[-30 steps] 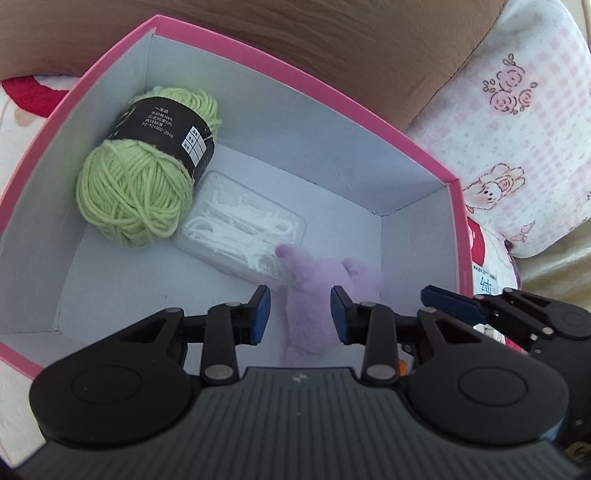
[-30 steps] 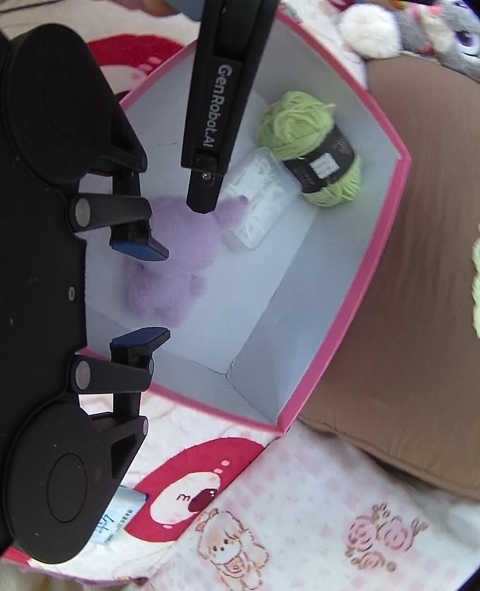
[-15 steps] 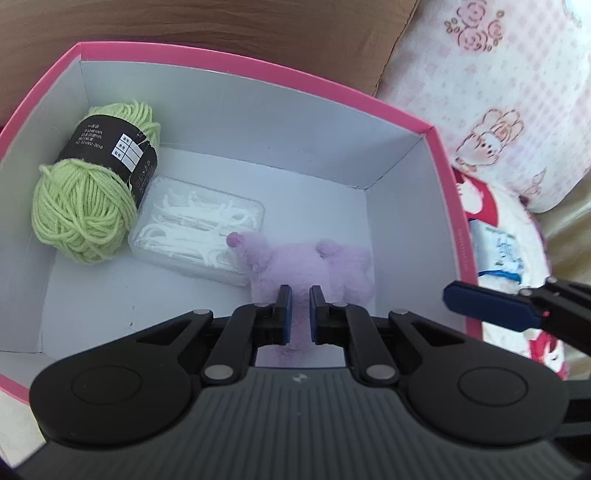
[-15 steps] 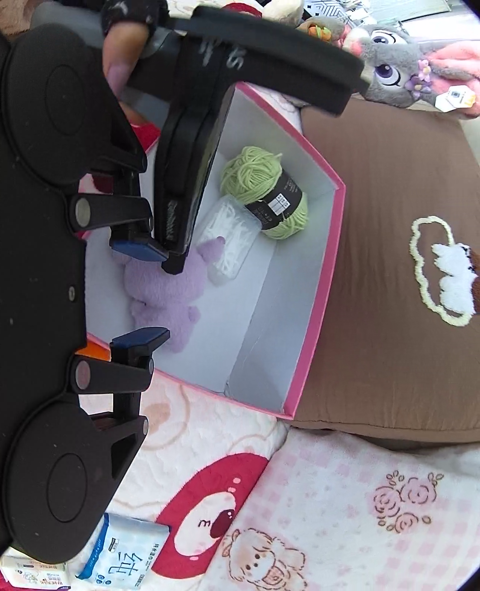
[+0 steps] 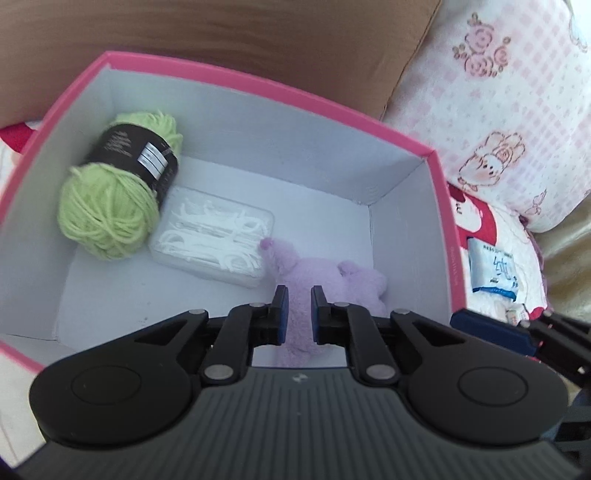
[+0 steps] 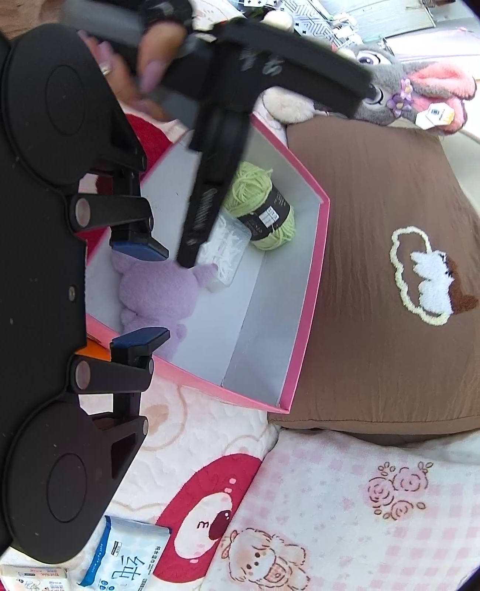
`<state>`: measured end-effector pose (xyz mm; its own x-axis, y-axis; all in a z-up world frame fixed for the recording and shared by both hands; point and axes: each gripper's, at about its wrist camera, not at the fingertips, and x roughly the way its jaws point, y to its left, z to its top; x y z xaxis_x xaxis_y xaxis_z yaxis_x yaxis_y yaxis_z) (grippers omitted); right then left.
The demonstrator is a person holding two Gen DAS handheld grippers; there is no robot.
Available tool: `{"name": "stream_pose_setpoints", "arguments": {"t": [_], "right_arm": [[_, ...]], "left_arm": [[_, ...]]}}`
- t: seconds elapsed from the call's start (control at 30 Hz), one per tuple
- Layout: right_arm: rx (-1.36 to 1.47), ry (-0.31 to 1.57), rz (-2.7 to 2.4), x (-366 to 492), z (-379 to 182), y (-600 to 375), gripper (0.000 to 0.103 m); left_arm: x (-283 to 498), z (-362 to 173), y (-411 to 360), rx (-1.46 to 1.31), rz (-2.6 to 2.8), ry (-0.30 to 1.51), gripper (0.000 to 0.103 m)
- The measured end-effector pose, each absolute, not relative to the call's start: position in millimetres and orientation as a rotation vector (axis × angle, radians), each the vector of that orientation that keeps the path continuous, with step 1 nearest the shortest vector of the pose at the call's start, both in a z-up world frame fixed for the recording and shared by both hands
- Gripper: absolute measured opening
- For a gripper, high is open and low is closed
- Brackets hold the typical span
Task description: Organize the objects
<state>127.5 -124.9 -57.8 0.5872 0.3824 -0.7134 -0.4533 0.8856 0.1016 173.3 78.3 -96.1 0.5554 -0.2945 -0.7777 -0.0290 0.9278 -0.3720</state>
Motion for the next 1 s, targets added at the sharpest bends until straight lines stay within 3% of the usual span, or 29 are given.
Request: {"name": "stream_pose_setpoints", "arguments": {"t": [0.27,0.43,0.5,0.67,0.93,1.0], "right_arm": [[-0.111,0.793,0.512,111,-35,-124,0.045],[-0.127,0.771,0.532,97,-14,-122,0.045],[-0.129,0.775,0.548,91,-6,-121,0.045],[-0.159,0.762,0.59,73,15,-121,0.046],[-0.203,0.722,0.622,43,44,-132,0.046],[-0.214,0.715,0.624,35,48,-137,0.046]], "left_arm": [[143,-49,84,-0.295,-0.142,0.962,0.012],[121,-21,82,-0.284,-0.132,0.961,0.024],[112,-8,80,-0.276,-0.141,0.952,0.035],[90,18,70,-0.241,-0.17,0.957,0.041],[50,54,55,-0.156,-0.197,0.935,0.041],[40,62,51,-0.133,-0.206,0.924,0.046]]}}
